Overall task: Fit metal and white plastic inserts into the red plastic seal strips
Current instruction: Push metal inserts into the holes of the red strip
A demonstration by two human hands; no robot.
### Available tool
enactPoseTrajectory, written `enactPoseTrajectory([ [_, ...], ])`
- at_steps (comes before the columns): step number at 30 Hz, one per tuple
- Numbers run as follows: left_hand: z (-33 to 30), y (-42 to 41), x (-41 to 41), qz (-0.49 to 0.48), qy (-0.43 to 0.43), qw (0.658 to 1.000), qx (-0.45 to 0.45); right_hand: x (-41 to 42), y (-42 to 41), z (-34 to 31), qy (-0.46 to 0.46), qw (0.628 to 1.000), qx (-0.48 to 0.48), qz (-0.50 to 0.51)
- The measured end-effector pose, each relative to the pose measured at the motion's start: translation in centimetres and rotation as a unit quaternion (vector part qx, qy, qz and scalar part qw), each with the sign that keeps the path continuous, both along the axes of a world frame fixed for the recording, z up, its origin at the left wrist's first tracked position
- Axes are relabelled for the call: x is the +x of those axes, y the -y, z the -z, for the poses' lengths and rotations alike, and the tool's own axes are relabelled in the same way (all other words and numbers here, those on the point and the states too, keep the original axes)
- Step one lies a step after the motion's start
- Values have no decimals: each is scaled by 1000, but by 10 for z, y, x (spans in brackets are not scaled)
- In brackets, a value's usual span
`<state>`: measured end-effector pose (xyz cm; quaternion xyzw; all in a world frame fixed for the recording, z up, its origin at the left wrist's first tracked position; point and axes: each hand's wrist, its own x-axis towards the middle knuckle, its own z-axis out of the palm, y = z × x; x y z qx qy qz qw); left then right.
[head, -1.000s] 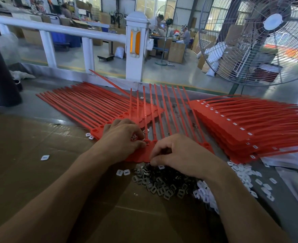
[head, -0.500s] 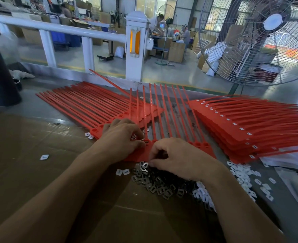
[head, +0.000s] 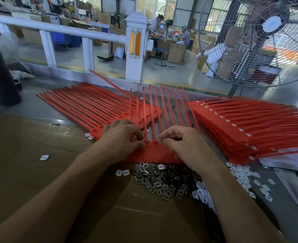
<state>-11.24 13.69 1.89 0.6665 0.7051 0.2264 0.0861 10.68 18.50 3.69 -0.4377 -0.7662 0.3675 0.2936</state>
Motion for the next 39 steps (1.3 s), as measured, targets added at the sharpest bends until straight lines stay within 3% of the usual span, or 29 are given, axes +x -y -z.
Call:
enactPoseTrajectory([
  [14,-3,2,1,2,5,1000,-1,1,-13,10,-18,994,-4,106],
  [28,-5,3,2,1,2,1000,-7,-9,-15,13,134,986,47,87],
  [39,-3,2,2,2,2,1000,-4,-12,-17,18,89,988,20,128],
])
